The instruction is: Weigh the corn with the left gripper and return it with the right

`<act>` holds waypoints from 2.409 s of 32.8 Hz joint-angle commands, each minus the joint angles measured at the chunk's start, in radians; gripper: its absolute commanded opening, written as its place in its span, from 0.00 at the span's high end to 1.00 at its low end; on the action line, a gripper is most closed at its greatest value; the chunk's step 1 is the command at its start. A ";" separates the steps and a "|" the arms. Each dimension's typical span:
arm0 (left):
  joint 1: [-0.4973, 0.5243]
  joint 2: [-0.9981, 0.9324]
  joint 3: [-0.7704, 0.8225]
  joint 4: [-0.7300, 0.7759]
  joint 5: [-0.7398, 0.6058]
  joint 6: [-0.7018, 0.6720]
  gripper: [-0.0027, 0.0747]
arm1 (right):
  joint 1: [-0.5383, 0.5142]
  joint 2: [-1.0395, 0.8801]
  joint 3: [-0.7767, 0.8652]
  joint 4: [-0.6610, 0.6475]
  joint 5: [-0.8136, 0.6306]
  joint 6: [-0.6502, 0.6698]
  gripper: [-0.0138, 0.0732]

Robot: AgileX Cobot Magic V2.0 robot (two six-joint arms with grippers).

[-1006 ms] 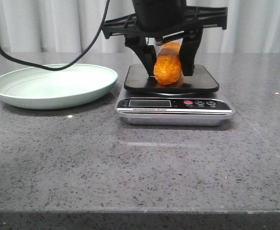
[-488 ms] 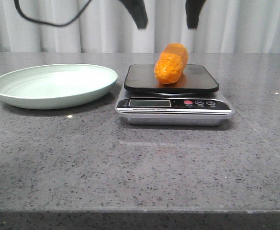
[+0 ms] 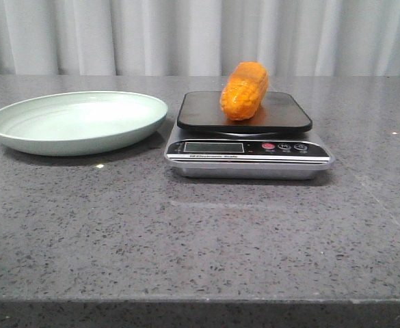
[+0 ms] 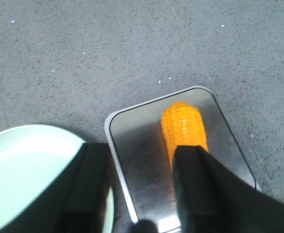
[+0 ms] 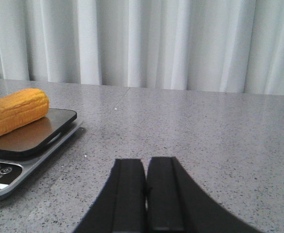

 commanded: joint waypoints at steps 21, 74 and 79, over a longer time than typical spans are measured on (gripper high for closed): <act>-0.005 -0.767 0.787 0.019 -0.480 0.005 0.80 | 0.001 -0.017 -0.009 0.004 -0.086 -0.007 0.65; -0.005 -1.679 1.546 0.121 -0.917 0.005 0.80 | 0.001 0.482 -0.567 0.020 0.394 -0.001 0.65; -0.005 -1.679 1.546 0.121 -0.917 0.005 0.80 | 0.007 0.565 -0.562 0.044 0.392 0.001 0.65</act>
